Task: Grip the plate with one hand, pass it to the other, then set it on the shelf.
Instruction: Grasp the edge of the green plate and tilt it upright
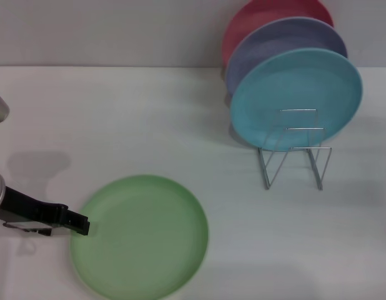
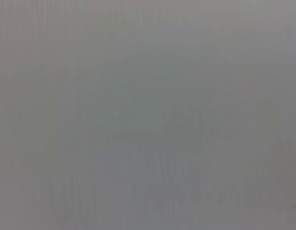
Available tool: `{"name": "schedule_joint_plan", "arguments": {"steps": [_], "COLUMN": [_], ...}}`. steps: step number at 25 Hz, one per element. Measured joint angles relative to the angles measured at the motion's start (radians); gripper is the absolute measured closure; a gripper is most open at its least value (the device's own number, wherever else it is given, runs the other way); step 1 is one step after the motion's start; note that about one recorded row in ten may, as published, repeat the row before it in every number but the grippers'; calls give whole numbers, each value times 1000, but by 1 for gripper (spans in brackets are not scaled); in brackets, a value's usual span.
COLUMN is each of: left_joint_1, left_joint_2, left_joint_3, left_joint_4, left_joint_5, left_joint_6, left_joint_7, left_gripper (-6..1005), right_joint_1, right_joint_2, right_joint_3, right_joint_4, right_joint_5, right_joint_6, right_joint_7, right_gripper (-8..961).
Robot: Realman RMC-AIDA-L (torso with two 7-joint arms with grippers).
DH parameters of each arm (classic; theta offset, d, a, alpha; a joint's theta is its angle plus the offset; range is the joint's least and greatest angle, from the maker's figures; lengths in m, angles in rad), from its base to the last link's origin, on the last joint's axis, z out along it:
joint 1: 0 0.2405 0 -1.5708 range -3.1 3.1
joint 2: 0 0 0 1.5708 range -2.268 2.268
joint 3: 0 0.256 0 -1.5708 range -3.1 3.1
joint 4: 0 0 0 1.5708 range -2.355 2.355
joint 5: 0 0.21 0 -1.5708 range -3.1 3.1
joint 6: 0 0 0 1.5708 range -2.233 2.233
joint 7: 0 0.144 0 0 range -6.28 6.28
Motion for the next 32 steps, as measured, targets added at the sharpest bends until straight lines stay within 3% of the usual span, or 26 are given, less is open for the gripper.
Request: {"name": "schedule_joint_plan", "arguments": {"steps": [28, 32], "left_joint_1": [-5, -8], "left_joint_2": [0, 0], "left_joint_3": [52, 54], "left_joint_4": [-9, -10], "left_joint_5": [-2, -1], "left_joint_6": [-3, -3], "left_joint_7": [-4, -3], "left_gripper": [260, 343], "right_joint_1": [-2, -2], "right_joint_2": [3, 3], "right_joint_3": [0, 0], "right_joint_4": [-4, -4], "right_joint_5": [-2, -2], "right_joint_6": [12, 12], "right_joint_7": [0, 0], "right_gripper": [228, 228]}}
